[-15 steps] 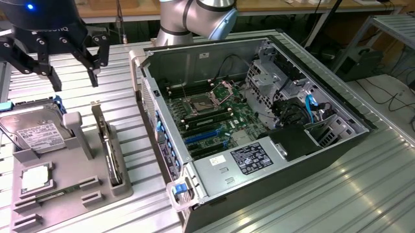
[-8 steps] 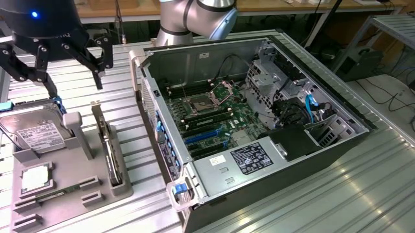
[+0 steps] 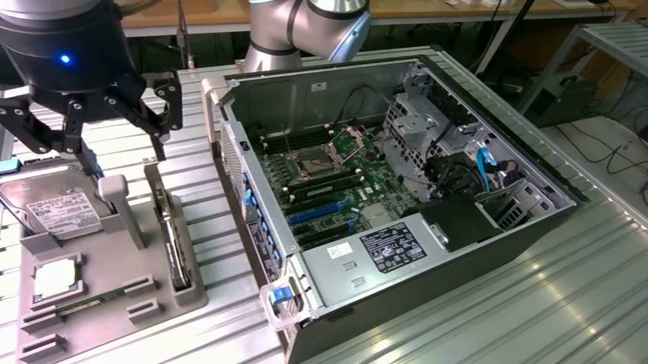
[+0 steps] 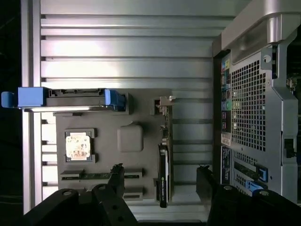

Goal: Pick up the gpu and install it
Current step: 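Pick up the gpu and move the gpu toward the slot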

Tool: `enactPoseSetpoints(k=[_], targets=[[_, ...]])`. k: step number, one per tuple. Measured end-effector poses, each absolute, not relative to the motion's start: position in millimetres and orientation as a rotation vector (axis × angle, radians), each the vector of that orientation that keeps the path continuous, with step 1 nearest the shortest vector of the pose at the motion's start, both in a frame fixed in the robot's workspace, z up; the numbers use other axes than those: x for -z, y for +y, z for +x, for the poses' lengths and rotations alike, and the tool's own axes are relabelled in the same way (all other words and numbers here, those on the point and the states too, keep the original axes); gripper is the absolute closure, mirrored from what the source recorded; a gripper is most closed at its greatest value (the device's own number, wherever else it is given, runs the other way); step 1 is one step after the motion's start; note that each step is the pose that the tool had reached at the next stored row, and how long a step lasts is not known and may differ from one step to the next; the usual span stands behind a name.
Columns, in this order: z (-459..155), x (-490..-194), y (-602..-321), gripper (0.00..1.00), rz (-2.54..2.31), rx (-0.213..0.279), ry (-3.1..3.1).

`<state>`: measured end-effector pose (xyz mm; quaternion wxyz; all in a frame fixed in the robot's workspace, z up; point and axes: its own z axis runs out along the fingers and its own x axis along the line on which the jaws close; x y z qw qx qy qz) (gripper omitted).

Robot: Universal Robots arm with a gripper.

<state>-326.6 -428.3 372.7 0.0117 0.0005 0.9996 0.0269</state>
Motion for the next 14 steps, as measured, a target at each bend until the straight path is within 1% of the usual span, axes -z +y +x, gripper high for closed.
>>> enactPoseSetpoints(k=[4,9,14], targets=[[-326,-365,-441,0.27,0.002,-0.084,3.117],[-312,-351,-442,0.27,0.002,-0.084,3.117],[-311,-339,-444,0.27,0.002,-0.084,3.117]])
